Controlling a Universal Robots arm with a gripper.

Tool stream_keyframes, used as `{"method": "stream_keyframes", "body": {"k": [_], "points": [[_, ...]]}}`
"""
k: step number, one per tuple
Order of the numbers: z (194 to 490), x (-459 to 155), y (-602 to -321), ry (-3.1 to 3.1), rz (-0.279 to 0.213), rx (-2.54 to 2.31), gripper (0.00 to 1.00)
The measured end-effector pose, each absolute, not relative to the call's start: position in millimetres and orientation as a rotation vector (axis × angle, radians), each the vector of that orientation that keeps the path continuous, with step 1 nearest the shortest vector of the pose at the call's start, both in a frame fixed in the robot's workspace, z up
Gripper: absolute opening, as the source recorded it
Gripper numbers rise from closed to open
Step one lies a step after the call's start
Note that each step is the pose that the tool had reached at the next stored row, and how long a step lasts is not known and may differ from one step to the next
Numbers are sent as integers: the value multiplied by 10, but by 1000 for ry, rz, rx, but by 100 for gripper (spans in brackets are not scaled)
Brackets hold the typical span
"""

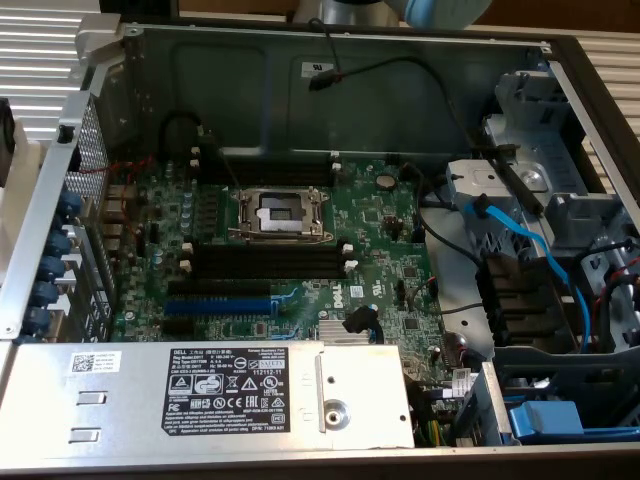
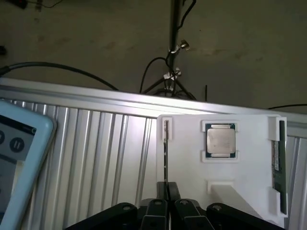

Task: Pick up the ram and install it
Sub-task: 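Pick up the ram and move it above insertion slot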

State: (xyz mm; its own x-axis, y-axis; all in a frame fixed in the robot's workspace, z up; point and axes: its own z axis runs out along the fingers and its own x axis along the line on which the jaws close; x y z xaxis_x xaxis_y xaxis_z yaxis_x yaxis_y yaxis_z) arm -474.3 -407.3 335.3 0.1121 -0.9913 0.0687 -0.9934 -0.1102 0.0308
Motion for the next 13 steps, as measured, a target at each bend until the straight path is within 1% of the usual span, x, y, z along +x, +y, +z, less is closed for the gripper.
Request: {"method": "stream_keyframes", "body": {"k": [5, 13], "points": [[3552, -4713, -4066, -2045, 53, 2287, 12], [3794, -4384, -4078, -2045, 53, 2287, 12]]}}
